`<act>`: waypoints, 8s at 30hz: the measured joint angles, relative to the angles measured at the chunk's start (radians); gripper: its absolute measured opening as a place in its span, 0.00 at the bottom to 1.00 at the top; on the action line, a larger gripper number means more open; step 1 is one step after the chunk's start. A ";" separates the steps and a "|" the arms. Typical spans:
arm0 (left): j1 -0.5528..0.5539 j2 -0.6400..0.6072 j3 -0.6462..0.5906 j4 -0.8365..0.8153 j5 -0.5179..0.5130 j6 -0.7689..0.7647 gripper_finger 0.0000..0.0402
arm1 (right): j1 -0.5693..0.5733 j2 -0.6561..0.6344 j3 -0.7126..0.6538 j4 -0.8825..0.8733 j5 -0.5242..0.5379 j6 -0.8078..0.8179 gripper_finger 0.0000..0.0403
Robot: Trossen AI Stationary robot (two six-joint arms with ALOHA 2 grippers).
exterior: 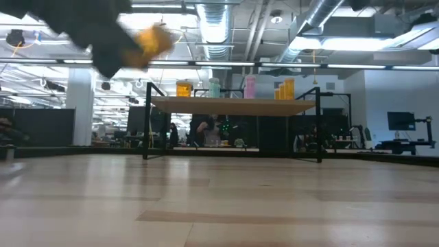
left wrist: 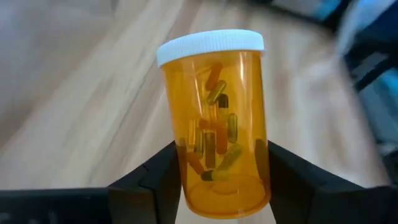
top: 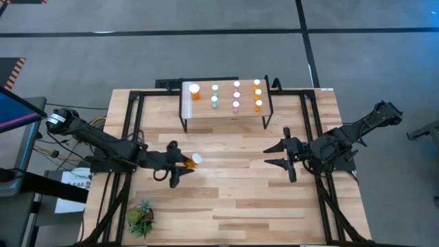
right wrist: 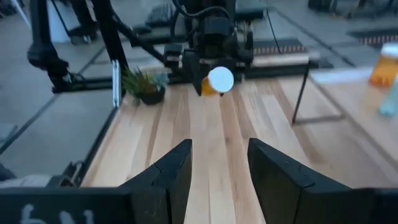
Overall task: Pick and place medicine bottles onto shelf by color
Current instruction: Put the large orange pill bottle on the shelf aligned with the other large orange pill bottle
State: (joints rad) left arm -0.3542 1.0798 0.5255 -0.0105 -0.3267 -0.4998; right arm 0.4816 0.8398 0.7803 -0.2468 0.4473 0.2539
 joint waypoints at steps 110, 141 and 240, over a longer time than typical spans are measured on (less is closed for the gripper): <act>0.094 0.152 0.002 0.642 -0.102 0.442 0.60 | -0.459 0.863 0.750 -0.104 -0.557 -0.281 0.49; -0.019 -0.087 0.003 0.215 -0.268 0.337 0.61 | -0.409 1.004 0.749 -0.211 -0.554 -0.251 0.50; -0.012 0.315 0.002 0.360 -0.224 0.221 0.61 | -0.180 0.927 -0.144 1.045 -0.209 0.002 0.69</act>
State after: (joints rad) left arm -0.3667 1.3952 0.5270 0.3496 -0.5512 -0.2791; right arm 0.3012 1.7667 0.6363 0.7978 0.2379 0.2555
